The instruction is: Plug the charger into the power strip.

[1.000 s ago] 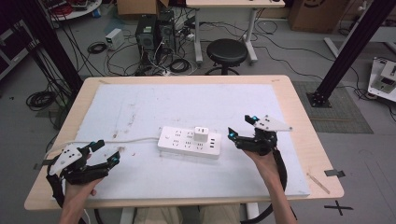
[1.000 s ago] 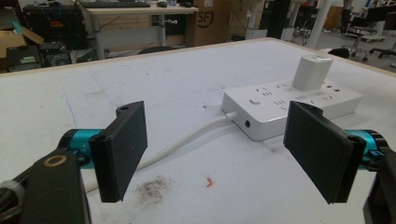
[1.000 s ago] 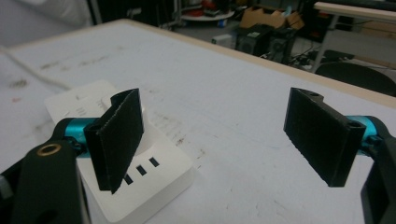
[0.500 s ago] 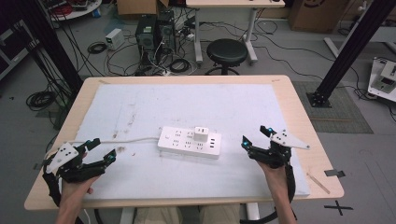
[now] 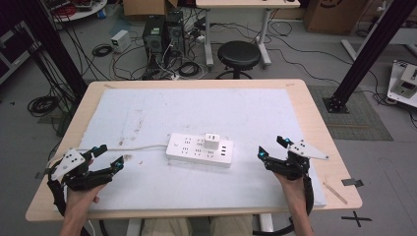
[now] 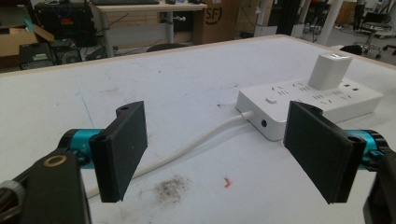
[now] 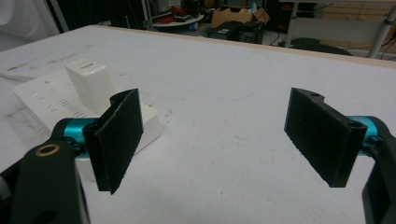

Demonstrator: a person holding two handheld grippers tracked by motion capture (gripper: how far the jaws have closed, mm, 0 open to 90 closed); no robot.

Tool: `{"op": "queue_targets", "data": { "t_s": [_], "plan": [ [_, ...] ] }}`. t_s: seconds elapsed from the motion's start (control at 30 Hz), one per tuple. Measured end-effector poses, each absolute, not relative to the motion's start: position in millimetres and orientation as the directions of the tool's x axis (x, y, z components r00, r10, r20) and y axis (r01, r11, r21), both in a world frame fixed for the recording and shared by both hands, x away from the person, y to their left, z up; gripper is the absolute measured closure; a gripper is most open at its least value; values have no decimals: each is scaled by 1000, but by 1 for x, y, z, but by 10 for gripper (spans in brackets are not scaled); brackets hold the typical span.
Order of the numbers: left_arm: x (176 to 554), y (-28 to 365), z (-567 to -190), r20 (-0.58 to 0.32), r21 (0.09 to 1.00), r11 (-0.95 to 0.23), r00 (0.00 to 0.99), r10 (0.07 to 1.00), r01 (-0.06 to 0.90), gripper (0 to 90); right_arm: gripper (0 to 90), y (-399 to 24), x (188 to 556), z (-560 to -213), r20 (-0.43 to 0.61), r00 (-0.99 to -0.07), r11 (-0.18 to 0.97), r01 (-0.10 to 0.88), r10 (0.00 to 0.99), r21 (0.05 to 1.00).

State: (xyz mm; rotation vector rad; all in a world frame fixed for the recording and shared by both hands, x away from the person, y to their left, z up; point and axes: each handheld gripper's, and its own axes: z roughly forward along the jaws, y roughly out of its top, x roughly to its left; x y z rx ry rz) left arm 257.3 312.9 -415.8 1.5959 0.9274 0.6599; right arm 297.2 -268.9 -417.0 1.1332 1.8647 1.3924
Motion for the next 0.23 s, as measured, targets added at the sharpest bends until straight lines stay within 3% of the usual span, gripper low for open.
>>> {"op": "queue_targets", "data": {
  "t_s": [0.23],
  "plan": [
    [256,316,-415,-62,974,-64,528,847,216,216,199,-270,299,-416,62,-500,114,314,864,943]
  ]
}}
